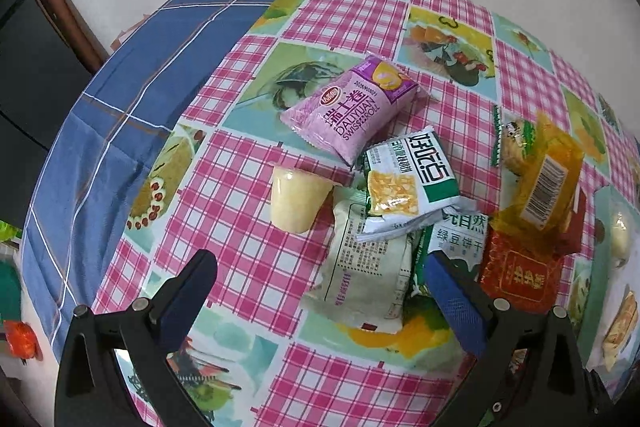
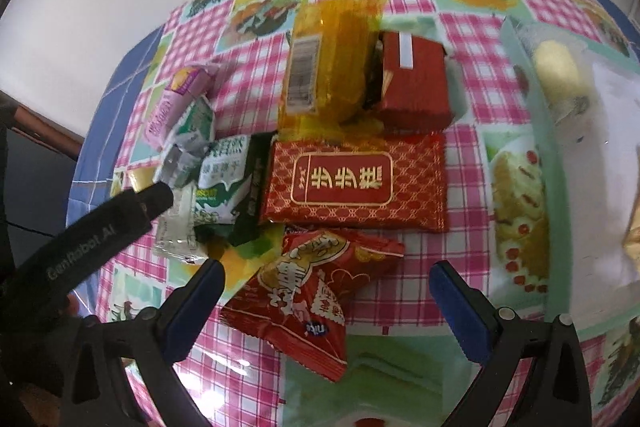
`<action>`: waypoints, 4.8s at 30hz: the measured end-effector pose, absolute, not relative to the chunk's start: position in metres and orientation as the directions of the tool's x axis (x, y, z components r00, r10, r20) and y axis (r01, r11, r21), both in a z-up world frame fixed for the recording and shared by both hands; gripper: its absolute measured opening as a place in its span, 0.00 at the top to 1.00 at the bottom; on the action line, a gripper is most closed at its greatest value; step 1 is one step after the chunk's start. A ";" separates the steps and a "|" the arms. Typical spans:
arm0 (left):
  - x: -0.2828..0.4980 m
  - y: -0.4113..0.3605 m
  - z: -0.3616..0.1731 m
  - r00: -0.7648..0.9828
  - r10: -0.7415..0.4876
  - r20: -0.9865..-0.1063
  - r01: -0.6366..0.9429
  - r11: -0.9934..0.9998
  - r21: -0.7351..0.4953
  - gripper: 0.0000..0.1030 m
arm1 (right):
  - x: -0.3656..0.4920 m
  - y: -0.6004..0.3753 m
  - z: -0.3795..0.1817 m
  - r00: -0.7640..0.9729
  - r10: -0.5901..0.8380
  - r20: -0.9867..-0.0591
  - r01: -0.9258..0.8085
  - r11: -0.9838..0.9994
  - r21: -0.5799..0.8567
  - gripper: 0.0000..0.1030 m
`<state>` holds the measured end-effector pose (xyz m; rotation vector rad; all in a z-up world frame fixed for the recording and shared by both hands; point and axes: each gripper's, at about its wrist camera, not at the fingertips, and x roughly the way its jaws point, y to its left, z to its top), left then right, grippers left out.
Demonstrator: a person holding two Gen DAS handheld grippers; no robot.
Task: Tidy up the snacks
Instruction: 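Move both tools back over the snack pile, then grasp the white biscuit pack with the left tool while the right tool grasps the red cracker bag, then carry both packs into the white tray and open both tools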
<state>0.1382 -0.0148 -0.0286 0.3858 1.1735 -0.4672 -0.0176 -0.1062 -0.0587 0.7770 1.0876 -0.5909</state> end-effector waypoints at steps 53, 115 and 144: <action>0.119 -0.028 0.000 0.269 -0.257 -0.928 0.547 0.834 -0.072 0.49 | -0.067 -0.129 -0.013 0.413 -0.074 -0.908 0.767 0.566 0.303 0.47; -0.131 -0.227 -0.042 0.157 -0.390 -0.907 0.956 0.290 0.041 0.48 | -0.232 -0.316 -0.026 0.180 -0.481 -0.858 0.971 0.228 0.075 0.45; -0.052 -0.170 0.024 0.230 -0.392 -0.891 0.800 0.598 -0.057 0.21 | -0.229 -0.256 0.013 0.172 -0.421 -0.891 0.962 0.267 0.060 0.23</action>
